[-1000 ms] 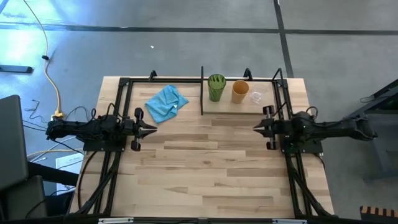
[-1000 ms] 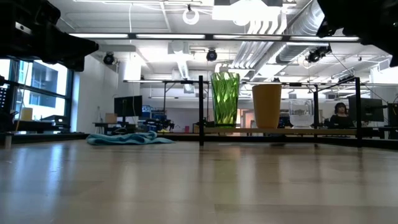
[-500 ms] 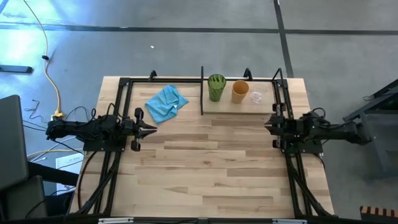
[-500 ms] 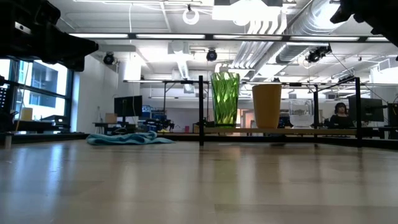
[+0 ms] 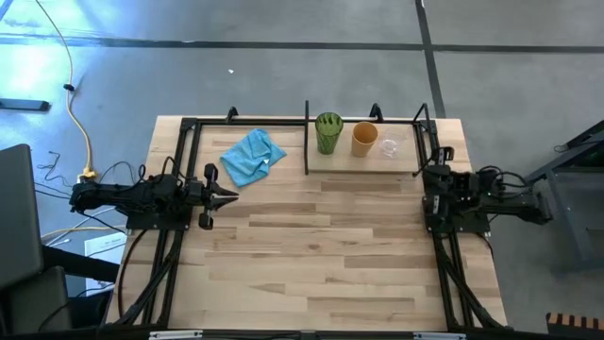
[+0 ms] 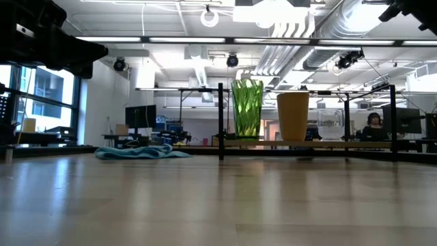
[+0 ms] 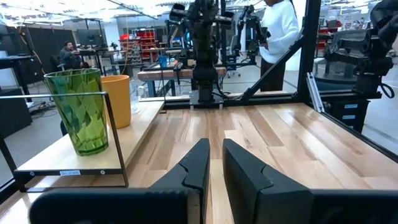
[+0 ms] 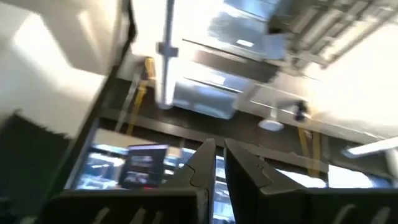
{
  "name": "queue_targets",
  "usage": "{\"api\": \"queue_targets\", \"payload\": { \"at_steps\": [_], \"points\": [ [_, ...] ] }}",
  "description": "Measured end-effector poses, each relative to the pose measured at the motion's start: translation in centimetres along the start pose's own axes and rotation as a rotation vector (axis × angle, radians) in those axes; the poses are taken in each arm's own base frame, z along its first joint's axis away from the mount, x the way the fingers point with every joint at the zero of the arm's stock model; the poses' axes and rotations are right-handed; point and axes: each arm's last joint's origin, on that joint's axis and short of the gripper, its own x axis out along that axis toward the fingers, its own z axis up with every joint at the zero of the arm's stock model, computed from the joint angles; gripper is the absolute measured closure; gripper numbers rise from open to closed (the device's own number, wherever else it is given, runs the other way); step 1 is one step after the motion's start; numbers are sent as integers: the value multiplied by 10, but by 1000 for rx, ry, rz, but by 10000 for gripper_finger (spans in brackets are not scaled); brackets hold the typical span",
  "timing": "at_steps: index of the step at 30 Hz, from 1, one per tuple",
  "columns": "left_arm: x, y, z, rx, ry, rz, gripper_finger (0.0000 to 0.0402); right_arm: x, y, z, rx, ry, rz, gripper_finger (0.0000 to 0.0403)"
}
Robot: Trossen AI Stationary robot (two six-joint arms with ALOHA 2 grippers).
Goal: Stack small to large cups/mugs on shelf
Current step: Return to Home Position
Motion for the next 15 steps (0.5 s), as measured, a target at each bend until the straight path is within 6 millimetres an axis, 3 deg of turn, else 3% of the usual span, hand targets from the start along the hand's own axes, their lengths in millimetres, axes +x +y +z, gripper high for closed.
{"api": "queue_targets", "payload": {
  "at_steps": [15],
  "points": [
    [0, 0, 0, -5, 0, 0, 367, -4, -9, -2, 84, 83, -329, 380]
  ]
}}
